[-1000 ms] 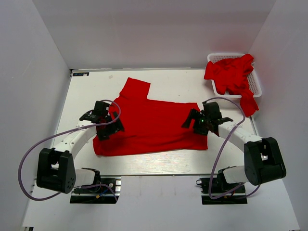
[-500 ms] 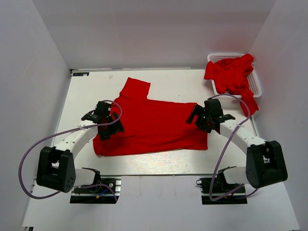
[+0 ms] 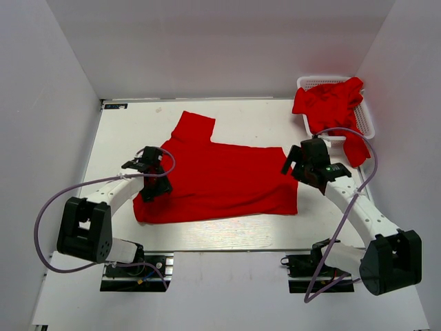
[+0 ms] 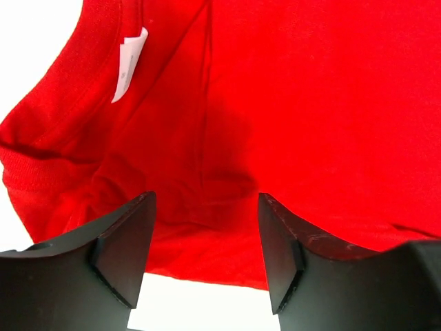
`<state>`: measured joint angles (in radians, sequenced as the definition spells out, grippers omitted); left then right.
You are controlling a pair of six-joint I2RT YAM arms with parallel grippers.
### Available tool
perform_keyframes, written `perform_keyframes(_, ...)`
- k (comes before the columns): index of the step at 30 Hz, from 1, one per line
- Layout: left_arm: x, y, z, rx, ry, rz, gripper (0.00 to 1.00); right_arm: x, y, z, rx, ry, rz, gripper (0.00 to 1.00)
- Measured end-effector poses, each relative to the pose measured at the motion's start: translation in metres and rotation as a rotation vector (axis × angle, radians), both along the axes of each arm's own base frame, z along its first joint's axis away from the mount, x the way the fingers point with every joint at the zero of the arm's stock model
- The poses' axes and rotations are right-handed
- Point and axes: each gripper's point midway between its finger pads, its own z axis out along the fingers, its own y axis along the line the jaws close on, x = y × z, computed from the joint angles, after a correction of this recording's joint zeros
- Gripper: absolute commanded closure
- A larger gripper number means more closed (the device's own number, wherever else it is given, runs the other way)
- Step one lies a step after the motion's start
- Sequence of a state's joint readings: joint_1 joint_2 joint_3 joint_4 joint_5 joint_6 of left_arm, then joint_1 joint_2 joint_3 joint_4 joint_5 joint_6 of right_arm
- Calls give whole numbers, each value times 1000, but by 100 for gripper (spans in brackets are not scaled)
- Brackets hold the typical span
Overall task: Fold and stack the t-shirts
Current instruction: Fold the flattened tshirt in 1/3 of the way
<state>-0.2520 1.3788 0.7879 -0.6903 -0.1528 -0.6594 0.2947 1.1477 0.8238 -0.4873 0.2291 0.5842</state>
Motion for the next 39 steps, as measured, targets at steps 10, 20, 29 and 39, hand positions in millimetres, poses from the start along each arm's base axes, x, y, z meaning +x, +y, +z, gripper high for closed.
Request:
perform_keyframes(10, 9, -5, -3, -21, -22, 2, 43, -11, -21, -4, -80, 33, -68, 10)
perform_keyframes(20, 8, -6, -8, -29, -24, 1, 52, -14, -26, -5, -100, 50, -82, 10)
perform_keyframes(29, 12, -7, -7, -34, -41, 3, 90, -18, -28, -7, -110, 66, -85, 10)
perform_keyframes(39, 13, -6, -6, -31, -62, 6, 100, -19, -29, -7, -114, 69, -87, 10)
